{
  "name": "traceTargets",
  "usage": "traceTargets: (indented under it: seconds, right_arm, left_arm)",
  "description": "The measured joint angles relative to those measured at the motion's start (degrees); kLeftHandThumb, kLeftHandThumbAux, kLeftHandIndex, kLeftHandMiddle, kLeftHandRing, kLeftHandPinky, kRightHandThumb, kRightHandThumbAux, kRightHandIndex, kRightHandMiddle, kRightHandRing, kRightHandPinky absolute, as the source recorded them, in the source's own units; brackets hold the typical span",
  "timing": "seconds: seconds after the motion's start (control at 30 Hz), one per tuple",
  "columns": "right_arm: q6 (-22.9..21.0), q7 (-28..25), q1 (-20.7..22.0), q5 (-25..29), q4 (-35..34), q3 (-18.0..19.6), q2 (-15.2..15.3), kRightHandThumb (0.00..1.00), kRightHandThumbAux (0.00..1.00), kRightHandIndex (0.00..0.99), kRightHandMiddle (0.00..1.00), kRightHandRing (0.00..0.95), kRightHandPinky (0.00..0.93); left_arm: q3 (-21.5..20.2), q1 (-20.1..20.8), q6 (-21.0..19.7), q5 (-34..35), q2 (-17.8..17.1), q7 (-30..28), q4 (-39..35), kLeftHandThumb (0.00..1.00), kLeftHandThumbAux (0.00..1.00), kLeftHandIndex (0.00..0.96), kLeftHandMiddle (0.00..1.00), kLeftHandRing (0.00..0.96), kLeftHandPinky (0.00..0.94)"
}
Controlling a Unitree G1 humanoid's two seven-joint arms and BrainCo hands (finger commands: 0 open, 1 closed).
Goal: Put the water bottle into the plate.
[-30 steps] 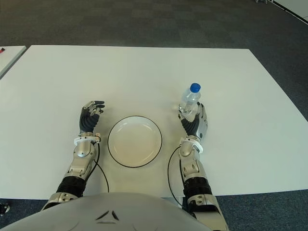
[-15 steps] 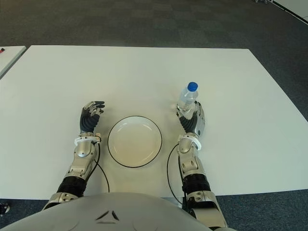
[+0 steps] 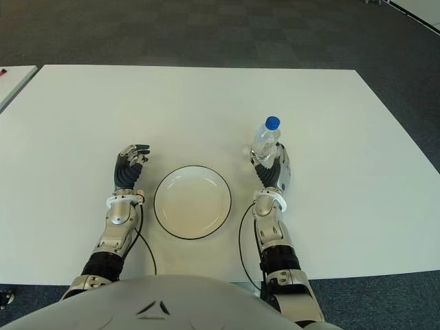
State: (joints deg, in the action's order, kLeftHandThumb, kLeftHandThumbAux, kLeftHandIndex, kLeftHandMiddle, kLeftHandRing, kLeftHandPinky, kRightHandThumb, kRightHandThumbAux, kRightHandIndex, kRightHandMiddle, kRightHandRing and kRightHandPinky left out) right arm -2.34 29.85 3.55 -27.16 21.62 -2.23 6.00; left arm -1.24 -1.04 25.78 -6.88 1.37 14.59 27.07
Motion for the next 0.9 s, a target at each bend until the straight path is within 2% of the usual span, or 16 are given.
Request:
traceTargets:
  seconds: [0.5,0.77,0.9]
  right_arm:
    - [-0.1,-1.9,1.3,2.3,0.3,0.1,-0.3,0.398,0.492,0.0,0.02,0.059,0.151]
    - [-0.1,-2.6,2.3,3.7,0.8,0.3,-0.3,0.414,0.492,0.0,0.027,0.095,0.233]
    - [0.3,-2.6,3.7,5.0,2.2,0.8,-0.3,0.425,0.49,0.0,0.031,0.108,0.231]
  left_arm:
    - [0.0,-0.1,0.4,-0.4,0.0,0.0,0.0,0.716,0.709,0.413,0.344,0.354,0.379]
    - [0.0,-0.1,0.4,-0.3,0.0,0.0,0.0,0.718,0.71,0.412,0.35,0.359,0.386]
    - [0.0,-0.1,0.4,-0.2,0.0,0.0,0.0,0.717,0.71,0.412,0.345,0.357,0.384]
